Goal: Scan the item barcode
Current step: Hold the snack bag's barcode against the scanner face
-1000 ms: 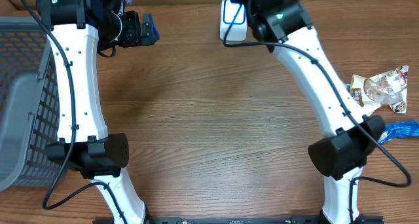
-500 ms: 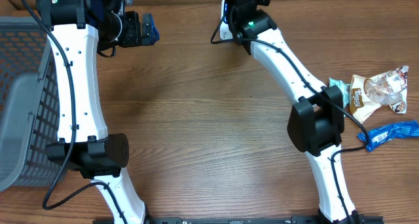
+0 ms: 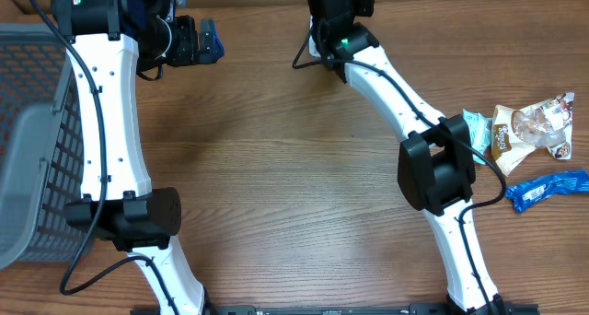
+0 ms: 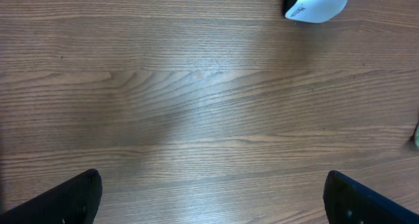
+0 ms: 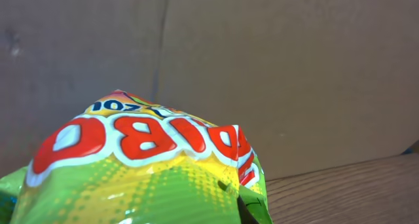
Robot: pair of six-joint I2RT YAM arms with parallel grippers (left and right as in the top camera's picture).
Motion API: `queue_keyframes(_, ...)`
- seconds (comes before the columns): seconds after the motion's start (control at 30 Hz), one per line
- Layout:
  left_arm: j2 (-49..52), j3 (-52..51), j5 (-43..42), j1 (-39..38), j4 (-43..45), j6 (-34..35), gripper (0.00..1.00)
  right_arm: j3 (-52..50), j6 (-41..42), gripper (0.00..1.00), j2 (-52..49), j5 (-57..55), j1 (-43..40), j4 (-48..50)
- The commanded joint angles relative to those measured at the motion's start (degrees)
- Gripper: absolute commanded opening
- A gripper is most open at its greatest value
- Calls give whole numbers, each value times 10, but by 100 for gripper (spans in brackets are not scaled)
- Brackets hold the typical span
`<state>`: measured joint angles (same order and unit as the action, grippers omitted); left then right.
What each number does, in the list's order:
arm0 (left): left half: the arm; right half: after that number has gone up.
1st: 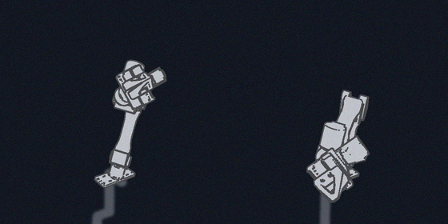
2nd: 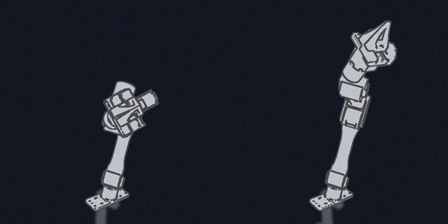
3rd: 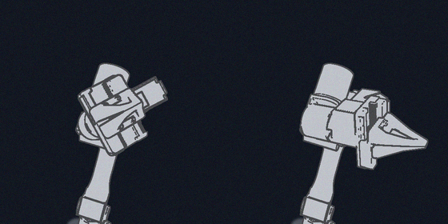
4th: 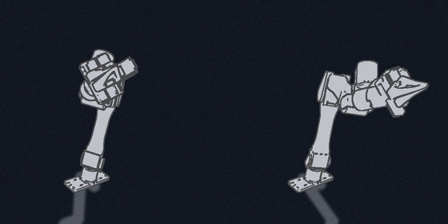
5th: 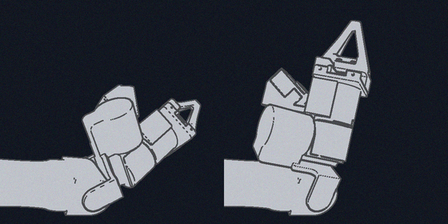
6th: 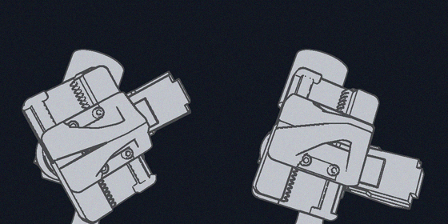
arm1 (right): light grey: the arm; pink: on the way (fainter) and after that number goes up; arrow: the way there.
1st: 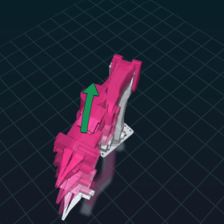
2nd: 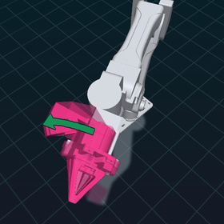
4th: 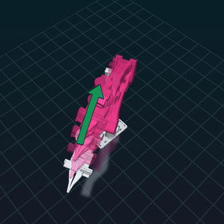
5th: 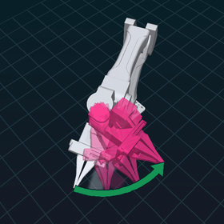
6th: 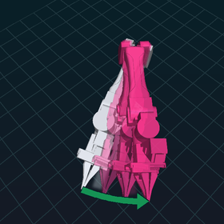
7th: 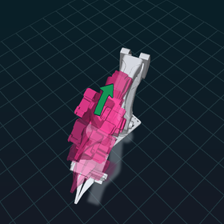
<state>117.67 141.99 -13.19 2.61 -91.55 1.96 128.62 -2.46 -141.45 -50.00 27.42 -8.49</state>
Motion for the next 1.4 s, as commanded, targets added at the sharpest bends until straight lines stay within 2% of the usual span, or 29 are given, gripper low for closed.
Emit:
queue_keyframes(0.0,-3,-1,1,-4,1,8,100,0,-30,4,-1,-9,9,20)
queue_keyframes(0.37,-3,-1,1,-4,1,8,100,0,-110,4,-3,37,10,67)
queue_keyframes(0.63,-3,-1,1,-4,1,8,100,0,-110,4,-3,42,10,71)
queue_keyframes(0.93,-3,-1,1,-4,1,8,100,0,-116,4,-3,186,-3,115)
queue_keyframes(1.07,-3,-1,1,-4,1,8,100,0,-202,4,-3,310,-22,114)
queue_keyframes(1.17,-3,-1,1,-4,1,8,100,0,-260,4,-3,343,-26,115)
queue_keyframes(1.37,-3,-1,1,-4,1,8,100,0,-276,4,-3,363,-32,114)
